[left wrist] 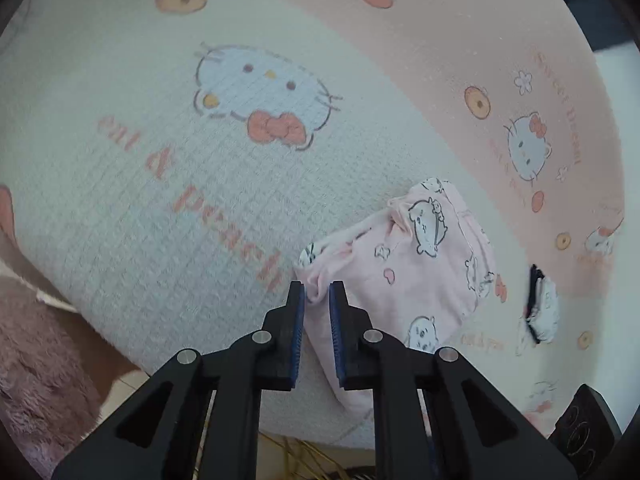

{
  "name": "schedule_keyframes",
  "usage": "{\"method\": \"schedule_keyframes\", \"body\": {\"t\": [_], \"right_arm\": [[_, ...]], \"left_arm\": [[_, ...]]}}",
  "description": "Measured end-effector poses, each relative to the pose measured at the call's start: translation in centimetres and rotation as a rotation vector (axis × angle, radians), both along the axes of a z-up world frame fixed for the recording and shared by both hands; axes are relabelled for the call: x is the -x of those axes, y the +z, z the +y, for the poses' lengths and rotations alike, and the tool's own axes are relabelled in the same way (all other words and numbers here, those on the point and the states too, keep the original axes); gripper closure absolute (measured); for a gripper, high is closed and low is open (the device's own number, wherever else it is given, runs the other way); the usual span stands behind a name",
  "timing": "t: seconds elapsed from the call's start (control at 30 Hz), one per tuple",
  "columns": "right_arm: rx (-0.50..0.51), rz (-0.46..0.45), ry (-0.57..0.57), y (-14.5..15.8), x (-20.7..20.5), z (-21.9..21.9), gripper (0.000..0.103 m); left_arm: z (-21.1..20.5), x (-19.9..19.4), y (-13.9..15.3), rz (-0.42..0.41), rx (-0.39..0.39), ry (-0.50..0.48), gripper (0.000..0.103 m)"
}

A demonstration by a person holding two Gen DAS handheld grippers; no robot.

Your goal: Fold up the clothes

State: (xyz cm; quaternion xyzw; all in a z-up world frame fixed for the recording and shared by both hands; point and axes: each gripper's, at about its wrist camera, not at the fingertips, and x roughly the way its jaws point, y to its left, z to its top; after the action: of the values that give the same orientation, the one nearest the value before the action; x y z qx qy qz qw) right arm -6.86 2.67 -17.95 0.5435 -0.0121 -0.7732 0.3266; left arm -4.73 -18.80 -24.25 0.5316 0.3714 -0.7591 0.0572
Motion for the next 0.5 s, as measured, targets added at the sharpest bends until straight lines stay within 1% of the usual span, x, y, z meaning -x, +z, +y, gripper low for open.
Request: {"method": "schedule_keyframes", "body": {"t": [0.03,0.07,0.1,0.13,0.17,0.2,0.23,0.27,0.3,0.33,0.37,0.4,0.43,0.47,0.5], "right_arm": [[-0.052,0.066,-0.038,0.6,0.4,0.6,0.086],[-0.102,0.12,-0.091,1.1,1.0,1.8,0.085],[-0.143,0.163,-0.14,1.3,1.7,3.1,0.077],[-0.162,0.176,-0.18,1.2,2.8,4.5,0.062],[-0.175,0.181,-0.214,1.0,4.0,5.8,0.056],[-0.174,0.16,-0.225,0.4,5.5,6.5,0.053],[-0.162,0.13,-0.221,-0.3,6.9,6.9,0.053],[-0.151,0.101,-0.217,-0.9,8.3,7.3,0.053],[-0.138,0.073,-0.209,-1.6,9.6,7.6,0.053],[-0.123,0.049,-0.19,-2.2,10.4,7.6,0.053],[-0.109,0.023,-0.172,-2.7,11.1,7.5,0.056],[-0.097,-0.01,-0.157,-3.1,11.4,7.3,0.066],[-0.087,-0.037,-0.145,-3.3,11.4,7.2,0.067],[-0.088,-0.044,-0.143,-3.0,10.9,7.1,0.069],[-0.079,-0.055,-0.139,-2.8,10.1,7.1,0.072]], "left_arm": [[0.3,-0.6,-0.5,-0.01,-0.036,0.005,0.069],[0.8,-1.0,-1.0,-0.02,-0.06,-0.003,0.057],[1.4,-1.3,-1.4,-0.031,-0.077,-0.02,0.057],[2.1,-1.2,-1.8,-0.035,-0.079,-0.046,0.057],[2.9,-0.9,-2.1,-0.035,-0.07,-0.079,0.057],[3.6,-0.4,-2.2,-0.028,-0.043,-0.111,0.057],[4.3,0.1,-2.3,-0.015,-0.005,-0.142,0.057],[4.7,0.5,-2.4,-0.005,0.029,-0.169,0.061],[4.7,0.7,-2.5,-0.006,0.046,-0.179,0.069],[4.6,0.8,-2.5,-0.012,0.053,-0.182,0.072],[4.2,0.8,-2.6,-0.012,0.039,-0.171,0.076],[3.5,0.8,-2.7,-0.01,0.025,-0.152,0.081],[2.7,0.7,-2.6,-0.007,0.019,-0.134,0.083],[1.9,0.7,-2.6,-0.005,0.014,-0.116,0.085],[1.1,0.7,-2.2,-0.004,0.032,-0.098,0.085]]}}
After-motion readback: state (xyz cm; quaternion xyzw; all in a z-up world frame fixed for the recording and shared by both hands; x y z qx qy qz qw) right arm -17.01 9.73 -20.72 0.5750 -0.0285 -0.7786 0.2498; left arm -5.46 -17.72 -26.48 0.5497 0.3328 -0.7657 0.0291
